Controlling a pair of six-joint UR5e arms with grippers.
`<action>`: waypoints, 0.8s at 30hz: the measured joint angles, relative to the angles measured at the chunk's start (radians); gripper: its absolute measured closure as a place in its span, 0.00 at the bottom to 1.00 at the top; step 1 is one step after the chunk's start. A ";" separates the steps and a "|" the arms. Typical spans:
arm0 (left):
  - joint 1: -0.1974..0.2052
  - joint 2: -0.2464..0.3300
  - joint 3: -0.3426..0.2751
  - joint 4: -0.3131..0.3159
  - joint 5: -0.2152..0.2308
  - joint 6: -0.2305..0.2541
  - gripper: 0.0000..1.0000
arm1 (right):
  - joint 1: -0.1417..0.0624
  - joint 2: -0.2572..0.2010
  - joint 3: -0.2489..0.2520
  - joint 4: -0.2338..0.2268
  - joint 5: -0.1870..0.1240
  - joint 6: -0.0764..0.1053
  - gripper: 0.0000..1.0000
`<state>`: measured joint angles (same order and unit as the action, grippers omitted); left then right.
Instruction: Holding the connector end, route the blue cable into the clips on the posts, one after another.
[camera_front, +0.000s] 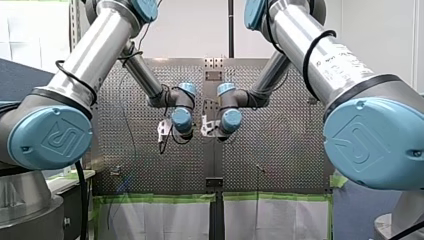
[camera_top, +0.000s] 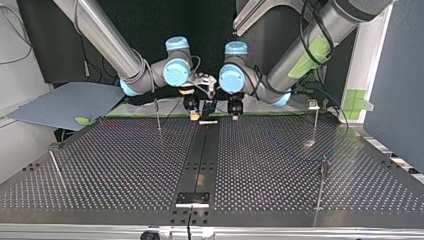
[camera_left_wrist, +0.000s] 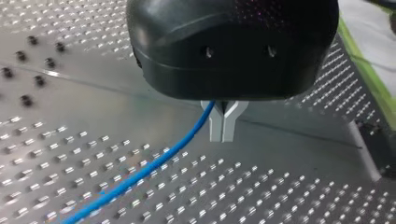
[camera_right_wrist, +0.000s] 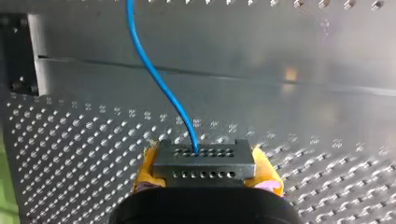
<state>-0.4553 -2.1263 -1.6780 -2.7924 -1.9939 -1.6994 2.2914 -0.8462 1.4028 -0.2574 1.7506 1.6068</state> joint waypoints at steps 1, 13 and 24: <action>-0.007 -0.010 -0.002 0.010 -0.005 0.000 1.00 | -0.003 0.000 0.009 -0.009 0.000 0.000 1.00; -0.096 -0.035 -0.007 0.087 -0.072 0.005 1.00 | -0.032 0.000 0.114 -0.115 0.003 -0.001 1.00; -0.151 -0.072 -0.007 0.129 -0.095 0.003 1.00 | -0.057 0.000 0.220 -0.220 0.004 0.002 1.00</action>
<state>-0.6064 -2.1987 -1.6854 -2.6630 -2.0885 -1.6966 2.2347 -0.8462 1.6226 -0.4774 1.7544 1.6086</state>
